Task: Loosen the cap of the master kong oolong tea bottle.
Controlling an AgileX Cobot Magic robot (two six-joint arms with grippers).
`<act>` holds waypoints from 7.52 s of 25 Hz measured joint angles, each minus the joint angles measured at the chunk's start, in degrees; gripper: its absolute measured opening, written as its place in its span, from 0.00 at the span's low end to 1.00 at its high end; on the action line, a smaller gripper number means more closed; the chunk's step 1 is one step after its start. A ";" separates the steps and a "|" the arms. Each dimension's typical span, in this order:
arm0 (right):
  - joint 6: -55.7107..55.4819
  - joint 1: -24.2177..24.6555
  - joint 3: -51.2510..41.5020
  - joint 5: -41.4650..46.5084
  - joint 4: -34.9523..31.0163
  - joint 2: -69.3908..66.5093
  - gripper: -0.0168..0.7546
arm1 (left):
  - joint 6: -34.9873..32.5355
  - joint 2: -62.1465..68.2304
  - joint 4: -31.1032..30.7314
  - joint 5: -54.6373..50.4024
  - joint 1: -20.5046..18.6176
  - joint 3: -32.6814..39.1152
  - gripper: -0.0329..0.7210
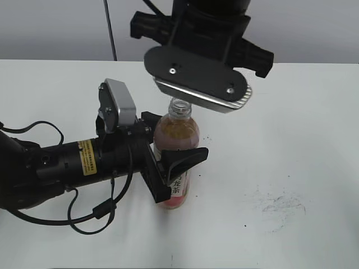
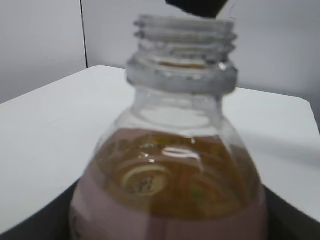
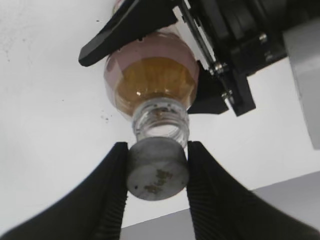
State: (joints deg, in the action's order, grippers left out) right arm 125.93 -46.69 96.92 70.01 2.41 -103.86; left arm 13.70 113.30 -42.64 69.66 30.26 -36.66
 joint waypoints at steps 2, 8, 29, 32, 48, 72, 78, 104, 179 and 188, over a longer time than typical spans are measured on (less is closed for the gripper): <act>-9.37 0.00 0.00 0.00 3.07 0.00 0.37 | 0.00 0.00 -0.04 0.00 0.00 0.00 0.63; -46.69 1.82 0.00 0.00 10.54 0.00 0.37 | 0.00 0.00 -0.04 0.00 0.00 0.00 0.63; -97.76 26.76 -19.94 -0.77 -8.26 -14.52 0.37 | 0.05 0.00 0.01 0.06 0.00 0.00 0.63; -100.39 26.70 -23.03 -1.64 -8.26 -14.60 0.37 | 0.05 0.00 0.01 0.06 0.00 0.00 0.63; -104.08 26.70 -23.46 -8.30 -11.34 -14.60 0.72 | 0.04 0.00 0.01 0.06 0.00 0.00 0.63; -106.43 26.70 -19.37 -7.64 -11.47 -14.60 0.72 | 0.04 -2.44 -0.05 -0.42 -1.68 0.00 0.82; -106.76 26.70 -18.97 -7.12 -11.47 -14.60 0.72 | 0.53 -5.08 -0.18 -0.36 -2.32 0.00 0.82; -107.39 26.70 -18.91 -6.40 -11.31 -14.60 0.72 | 4.31 -29.39 -0.87 -18.89 -2.32 0.05 0.82; -114.16 26.70 -66.89 -6.00 -6.99 89.37 0.67 | -11.84 -108.95 39.31 -128.43 -2.32 4.43 0.79; -114.21 31.46 -66.89 -6.21 -6.99 92.73 0.67 | -11.84 -108.95 39.26 -128.43 -15.00 4.43 0.79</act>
State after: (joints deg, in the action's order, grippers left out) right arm 11.71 -15.23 30.02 63.80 -4.58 -11.12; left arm 1.86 4.35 -3.38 -58.77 15.26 -32.23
